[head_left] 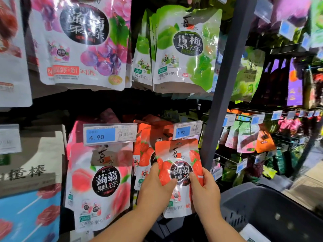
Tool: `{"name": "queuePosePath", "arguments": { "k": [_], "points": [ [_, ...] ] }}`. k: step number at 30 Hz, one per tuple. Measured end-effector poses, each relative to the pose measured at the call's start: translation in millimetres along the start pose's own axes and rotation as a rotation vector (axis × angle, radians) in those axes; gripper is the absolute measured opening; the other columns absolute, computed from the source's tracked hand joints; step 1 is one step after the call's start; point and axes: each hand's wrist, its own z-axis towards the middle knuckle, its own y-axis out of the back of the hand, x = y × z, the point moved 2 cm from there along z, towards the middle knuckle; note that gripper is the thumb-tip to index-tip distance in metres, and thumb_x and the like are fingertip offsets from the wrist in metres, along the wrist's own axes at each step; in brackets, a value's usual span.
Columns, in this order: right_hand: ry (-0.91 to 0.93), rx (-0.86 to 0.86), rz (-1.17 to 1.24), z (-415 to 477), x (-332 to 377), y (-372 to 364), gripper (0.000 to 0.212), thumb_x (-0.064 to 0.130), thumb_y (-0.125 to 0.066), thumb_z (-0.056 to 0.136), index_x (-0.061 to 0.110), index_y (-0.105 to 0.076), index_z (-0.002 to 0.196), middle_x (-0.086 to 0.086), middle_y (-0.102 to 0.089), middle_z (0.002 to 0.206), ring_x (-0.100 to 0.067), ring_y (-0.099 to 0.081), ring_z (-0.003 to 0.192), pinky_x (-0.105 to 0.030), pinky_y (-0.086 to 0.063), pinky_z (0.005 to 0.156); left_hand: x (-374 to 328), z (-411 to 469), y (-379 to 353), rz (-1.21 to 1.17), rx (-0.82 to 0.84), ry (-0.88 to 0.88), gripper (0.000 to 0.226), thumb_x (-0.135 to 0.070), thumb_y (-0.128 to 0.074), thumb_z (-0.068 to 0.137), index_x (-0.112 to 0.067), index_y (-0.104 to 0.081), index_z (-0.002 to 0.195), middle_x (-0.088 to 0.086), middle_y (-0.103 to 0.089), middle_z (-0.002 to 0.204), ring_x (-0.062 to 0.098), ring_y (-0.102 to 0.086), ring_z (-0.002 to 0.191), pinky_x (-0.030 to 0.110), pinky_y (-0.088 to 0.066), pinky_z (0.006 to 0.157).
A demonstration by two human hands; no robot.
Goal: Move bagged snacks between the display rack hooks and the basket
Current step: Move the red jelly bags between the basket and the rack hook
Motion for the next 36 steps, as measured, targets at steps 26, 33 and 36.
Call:
{"name": "queuePosePath", "arguments": {
  "k": [26,33,36],
  "points": [
    [-0.053,0.164,-0.034,21.2,-2.2,-46.1,0.083,0.051,-0.063,0.087,0.021,-0.023,0.154,-0.001,-0.039,0.152,-0.020,-0.043,0.135,-0.035,-0.037,0.109,25.4,9.3,1.2,0.107,-0.203,-0.013,0.063,-0.024,-0.067,0.089,-0.030,-0.034,0.142,0.003,-0.020,0.145,0.020,-0.028,0.134,0.030,-0.025,0.109],
    [-0.165,0.307,0.171,30.0,-7.9,-45.2,0.088,0.037,-0.074,0.085,0.023,-0.018,0.151,0.002,-0.043,0.140,-0.016,-0.048,0.121,-0.028,-0.038,0.096,27.7,15.2,0.5,0.020,-0.194,0.040,0.078,-0.025,-0.068,0.088,-0.027,-0.020,0.150,-0.002,-0.030,0.126,0.023,-0.034,0.130,0.035,-0.030,0.108],
    [-0.154,0.278,0.129,30.3,-9.8,-46.6,0.120,0.059,-0.080,0.053,0.024,-0.018,0.150,-0.002,-0.050,0.138,-0.019,-0.053,0.122,-0.035,-0.044,0.102,29.5,17.5,2.2,0.004,-0.159,0.031,0.072,-0.026,-0.067,0.089,-0.028,-0.024,0.147,-0.003,-0.030,0.121,0.016,-0.037,0.117,0.029,-0.032,0.100]
  ]
}}
